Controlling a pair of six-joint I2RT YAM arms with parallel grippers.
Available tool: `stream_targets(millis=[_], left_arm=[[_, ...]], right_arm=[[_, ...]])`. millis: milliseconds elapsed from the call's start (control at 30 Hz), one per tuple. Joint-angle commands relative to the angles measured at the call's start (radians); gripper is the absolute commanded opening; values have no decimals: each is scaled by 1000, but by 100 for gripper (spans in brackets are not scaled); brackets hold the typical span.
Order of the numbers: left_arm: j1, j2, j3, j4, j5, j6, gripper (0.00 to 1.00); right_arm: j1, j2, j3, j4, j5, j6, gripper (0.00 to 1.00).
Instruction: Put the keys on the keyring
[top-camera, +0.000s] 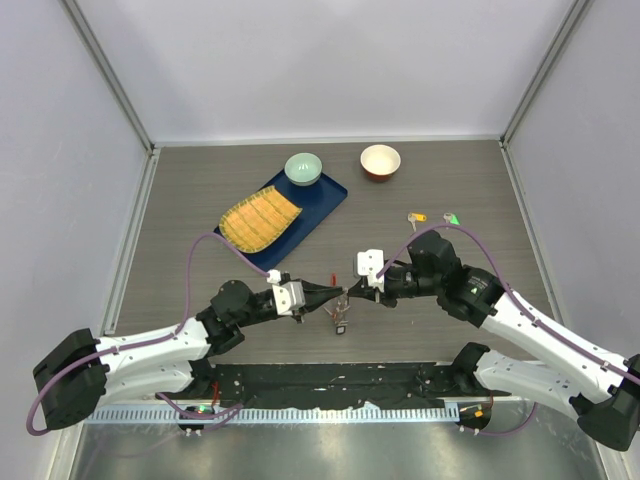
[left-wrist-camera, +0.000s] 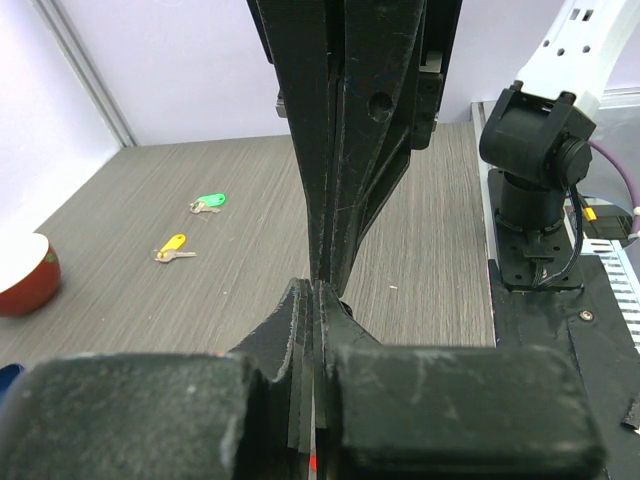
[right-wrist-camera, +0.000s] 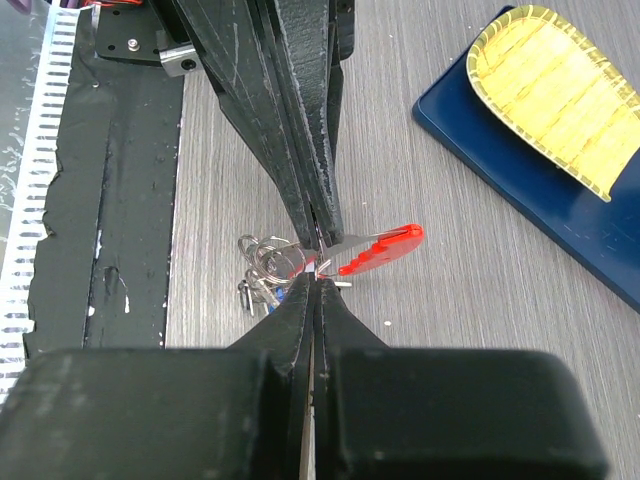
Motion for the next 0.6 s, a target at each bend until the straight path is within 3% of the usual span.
stream_targets(millis=[0,567], left_arm=[[5,-8,18,95,-2,-2,0],[7,-17,18,93,-5,-8,0]], right_arm=[[-4,-11,31,31,6,10,1],[-6,-2,24,28,9,14,1]])
